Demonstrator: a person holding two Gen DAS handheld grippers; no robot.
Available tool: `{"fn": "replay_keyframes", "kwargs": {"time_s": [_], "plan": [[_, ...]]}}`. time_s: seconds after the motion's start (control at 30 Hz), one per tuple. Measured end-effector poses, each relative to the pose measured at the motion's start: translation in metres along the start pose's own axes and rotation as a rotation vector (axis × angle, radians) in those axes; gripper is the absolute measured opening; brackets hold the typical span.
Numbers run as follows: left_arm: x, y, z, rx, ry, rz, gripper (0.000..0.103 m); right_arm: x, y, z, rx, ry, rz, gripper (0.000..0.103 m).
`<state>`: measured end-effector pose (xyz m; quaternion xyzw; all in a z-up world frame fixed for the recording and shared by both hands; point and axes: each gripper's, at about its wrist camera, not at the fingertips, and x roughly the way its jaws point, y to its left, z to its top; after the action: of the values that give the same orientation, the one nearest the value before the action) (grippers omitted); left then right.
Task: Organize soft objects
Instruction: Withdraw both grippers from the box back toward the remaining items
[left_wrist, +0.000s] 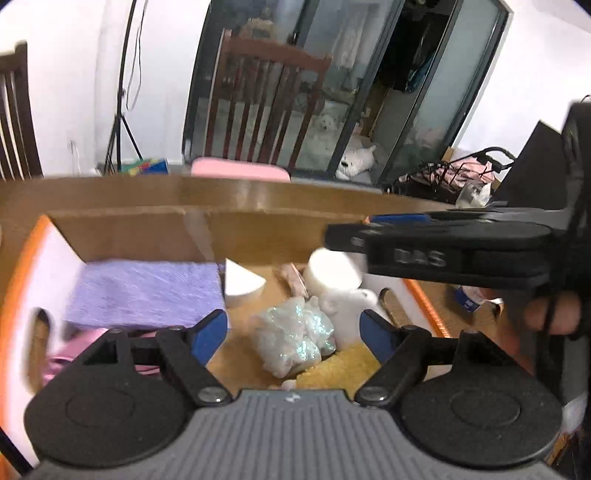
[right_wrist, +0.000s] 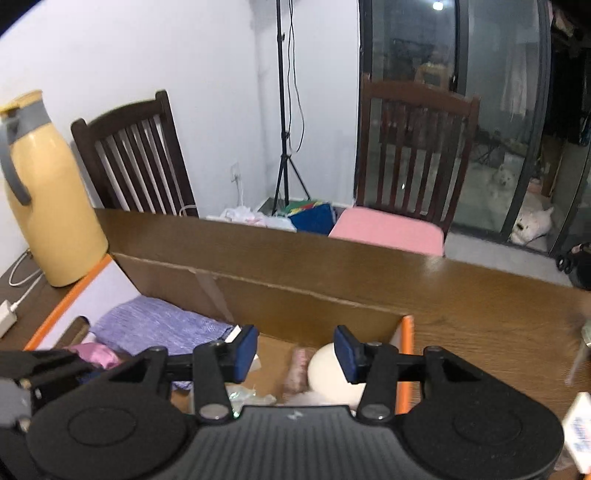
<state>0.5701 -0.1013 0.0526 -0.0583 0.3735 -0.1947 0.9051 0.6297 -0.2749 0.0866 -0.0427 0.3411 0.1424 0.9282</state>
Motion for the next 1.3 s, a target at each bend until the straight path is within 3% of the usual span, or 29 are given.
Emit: {"fn": "replay_keyframes", "kwargs": {"time_s": [0.2,0.33,0.57,0.83,0.93,1.0,1.3], "plan": [[-0.094,-0.004,-0.016,0.081,-0.119,0.128,0.085,-0.092,0.003,-0.007,-0.051,-0.048,-0.035,0.061],[-0.152,-0.001,-0.034,0.082,-0.171,0.205,0.085,-0.154,0.007,-0.036,-0.067,-0.088,-0.040,0.062],[-0.249,-0.020,-0.110,0.155,-0.402,0.272,0.095,-0.252,0.040,-0.110,-0.134,-0.249,-0.109,0.069],[-0.306,-0.040,-0.222,0.112,-0.525,0.296,0.100,-0.317,0.080,-0.228,-0.051,-0.368,-0.045,0.076],[-0.319,-0.048,-0.264,0.159,-0.566,0.332,0.102,-0.331,0.099,-0.271,-0.047,-0.392,-0.046,0.077],[-0.327,-0.050,-0.287,0.162,-0.571,0.359,0.102,-0.338,0.108,-0.295,-0.037,-0.395,-0.043,0.078],[-0.369,-0.059,-0.362,0.104,-0.583,0.345,0.103,-0.387,0.149,-0.377,-0.009,-0.454,-0.068,0.084]]}}
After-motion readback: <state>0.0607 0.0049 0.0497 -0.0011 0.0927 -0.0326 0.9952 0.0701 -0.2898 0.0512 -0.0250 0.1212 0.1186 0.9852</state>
